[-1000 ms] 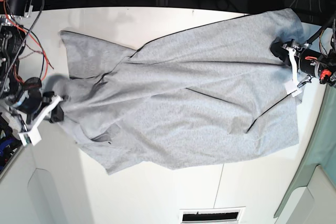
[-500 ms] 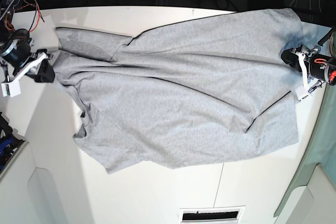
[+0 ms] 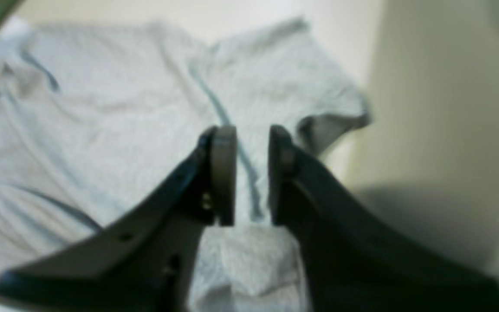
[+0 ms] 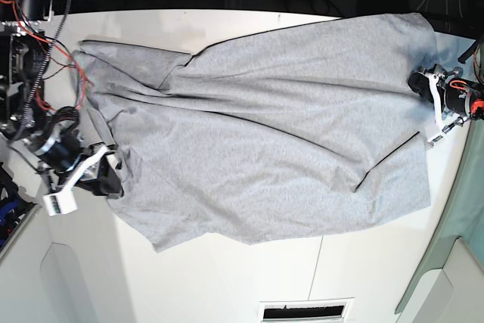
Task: Layout the t-shirt on the table in an organized manner, then fold the t-shirt properly
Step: 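Release the shirt with both grippers and move them to the shirt's corners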
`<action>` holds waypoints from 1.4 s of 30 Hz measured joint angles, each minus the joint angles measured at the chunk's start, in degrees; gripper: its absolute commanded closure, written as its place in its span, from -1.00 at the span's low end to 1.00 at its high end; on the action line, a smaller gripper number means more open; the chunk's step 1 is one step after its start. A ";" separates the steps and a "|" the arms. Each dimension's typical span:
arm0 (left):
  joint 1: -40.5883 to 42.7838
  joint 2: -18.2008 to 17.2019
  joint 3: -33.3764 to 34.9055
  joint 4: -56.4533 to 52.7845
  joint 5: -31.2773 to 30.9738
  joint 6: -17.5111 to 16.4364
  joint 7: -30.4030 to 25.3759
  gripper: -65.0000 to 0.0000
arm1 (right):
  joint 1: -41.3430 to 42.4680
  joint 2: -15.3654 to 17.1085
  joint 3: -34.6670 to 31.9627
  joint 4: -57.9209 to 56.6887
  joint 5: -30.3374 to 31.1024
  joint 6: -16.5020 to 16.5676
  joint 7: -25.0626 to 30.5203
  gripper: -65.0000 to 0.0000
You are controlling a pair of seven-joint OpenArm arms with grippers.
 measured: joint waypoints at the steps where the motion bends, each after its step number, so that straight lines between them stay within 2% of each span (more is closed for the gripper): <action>1: -0.15 0.09 0.00 0.00 1.79 -0.07 -1.75 0.50 | 1.70 -0.57 -3.13 -3.43 -2.54 0.52 0.87 0.89; 2: -0.44 0.17 0.02 0.00 4.02 -0.09 -3.61 0.51 | 3.58 -0.90 -6.19 -7.28 -4.20 0.22 2.40 1.00; 4: -1.55 0.15 0.02 -0.04 6.88 2.38 -7.17 0.52 | 7.37 -1.51 -10.99 -15.04 -5.18 0.00 4.92 1.00; 5: -2.56 0.17 0.02 -0.09 7.76 4.24 -8.92 0.64 | 9.14 -1.86 -12.66 -18.71 -5.22 -0.04 5.29 1.00; 6: -3.69 0.17 0.02 -0.13 7.93 6.08 -10.71 0.84 | 10.69 -2.29 -13.66 -21.88 -6.19 0.04 5.20 1.00; 7: -5.07 0.33 -0.04 -0.13 8.15 6.51 -11.52 1.00 | 12.15 -2.69 -14.21 -24.70 -7.52 -0.20 5.22 1.00; 10: -8.04 2.03 -0.20 -0.13 8.83 6.34 -13.27 1.00 | 14.21 -3.96 -14.45 -29.40 -11.74 -0.42 5.40 1.00; 13: -8.87 4.61 -0.13 -4.07 12.50 5.84 -18.34 1.00 | 13.94 -3.69 -14.23 -29.57 -12.11 -0.39 5.33 1.00; 18: -13.73 8.94 -0.22 -15.67 19.65 6.69 -23.15 1.00 | 13.09 -0.68 -11.89 -29.59 -12.04 -0.39 5.09 1.00; 22: -18.78 12.72 -0.22 -22.21 20.22 9.51 -24.63 1.00 | 10.34 2.80 -9.29 -29.46 -10.64 0.00 5.60 1.00; 27: -23.23 12.94 -0.22 -23.32 20.52 10.19 -25.55 1.00 | 7.28 5.31 -6.03 -28.70 -7.10 0.02 4.74 1.00; 29: -24.92 13.00 -0.26 -23.34 20.85 10.36 -25.64 1.00 | 6.19 5.95 -4.85 -28.63 -6.29 1.18 5.16 1.00; 33: -27.43 15.39 -0.26 -23.32 23.82 10.27 -27.06 1.00 | 4.33 7.41 -1.99 -28.30 -4.74 1.38 4.66 1.00; 37: -27.67 17.16 -0.26 -23.67 28.20 10.36 -28.83 1.00 | 2.67 8.02 3.32 -26.58 -1.90 1.38 -0.15 1.00; 42: -27.43 17.40 -0.26 -25.94 28.50 12.02 -29.59 1.00 | 1.01 8.00 8.52 -20.13 3.82 1.55 -5.27 1.00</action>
